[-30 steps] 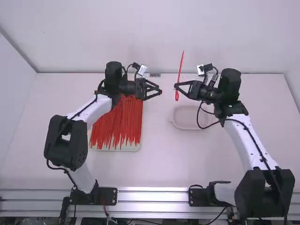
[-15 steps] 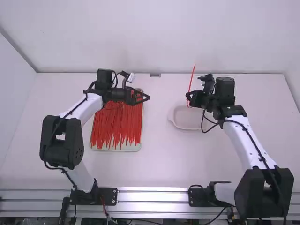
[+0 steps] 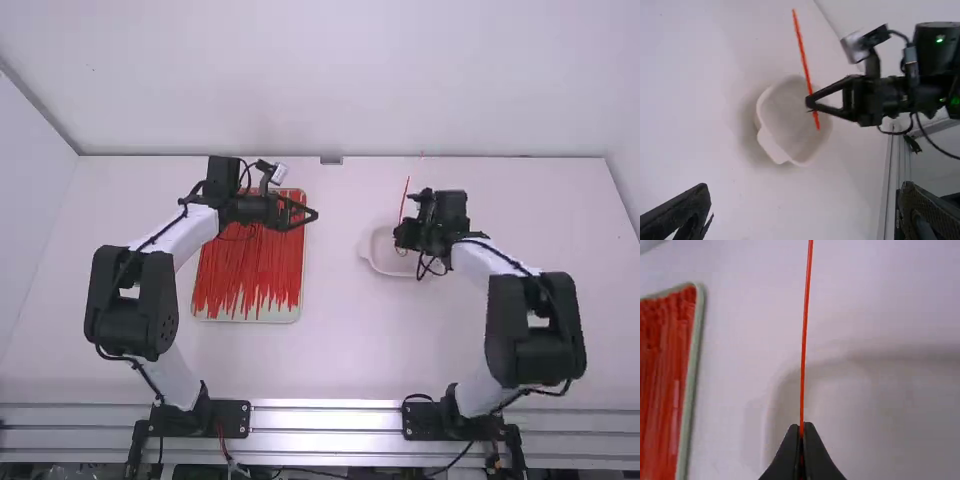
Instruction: Fasten the cable tie
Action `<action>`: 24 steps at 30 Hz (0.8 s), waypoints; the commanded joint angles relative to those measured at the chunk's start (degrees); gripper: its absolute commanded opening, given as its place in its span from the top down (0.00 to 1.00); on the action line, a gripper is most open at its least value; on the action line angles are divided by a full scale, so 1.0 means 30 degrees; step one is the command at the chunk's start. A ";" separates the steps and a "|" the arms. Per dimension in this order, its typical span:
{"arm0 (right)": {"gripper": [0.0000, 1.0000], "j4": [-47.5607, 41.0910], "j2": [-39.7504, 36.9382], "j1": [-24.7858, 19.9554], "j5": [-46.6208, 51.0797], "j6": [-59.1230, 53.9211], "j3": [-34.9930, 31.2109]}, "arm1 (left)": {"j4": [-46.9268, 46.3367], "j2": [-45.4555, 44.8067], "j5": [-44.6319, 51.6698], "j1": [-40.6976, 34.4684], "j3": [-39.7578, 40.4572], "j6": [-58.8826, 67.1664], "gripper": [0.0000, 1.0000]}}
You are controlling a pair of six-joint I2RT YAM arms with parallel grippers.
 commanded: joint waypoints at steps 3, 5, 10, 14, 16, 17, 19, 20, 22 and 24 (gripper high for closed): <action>1.00 0.0590 0.1239 0.0393 0.0248 -0.0153 -0.0146 | -0.0015 0.0036 0.0219 0.0058 -0.0109 0.0277 0.01; 1.00 0.0663 0.1311 0.0364 0.0270 -0.0160 -0.0146 | -0.0007 0.0036 0.0219 0.0058 -0.0109 0.0277 0.01; 0.87 0.0794 0.1268 0.0051 0.0284 -0.0131 -0.0146 | -0.0044 0.0036 -0.0168 0.0058 -0.0109 0.0270 0.01; 0.00 0.0503 0.0976 -0.0321 0.0044 0.0328 -0.0146 | -0.0321 0.0036 -0.0831 0.0080 -0.0109 0.0277 0.01; 0.00 0.0503 0.0736 -0.0627 -0.0648 0.0277 -0.0146 | -0.0452 0.0036 -0.0765 0.0080 -0.0109 0.0277 0.01; 0.00 0.0444 0.0648 -0.0678 -0.0911 0.0277 -0.0146 | -0.0503 0.0029 -0.0765 0.0073 -0.0109 0.0277 0.01; 0.00 -0.0262 0.0211 -0.0823 -0.1843 0.0255 -0.0146 | -0.0962 -0.0175 -0.0794 0.0073 -0.0109 0.0291 0.01; 0.00 -0.1064 -0.0306 -0.0911 -0.2353 -0.0022 -0.0146 | -0.1311 -0.0474 -0.0831 0.0087 -0.0109 0.0284 0.01; 0.00 -0.2047 -0.0918 -0.0874 -0.2273 -0.0401 -0.0138 | -0.1741 -0.0911 -0.0933 0.0197 -0.0109 0.0364 0.01; 0.00 -0.3497 -0.1996 -0.0867 -0.2084 -0.0809 -0.0138 | -0.2492 -0.1792 -0.1712 0.0313 -0.0109 0.0291 0.01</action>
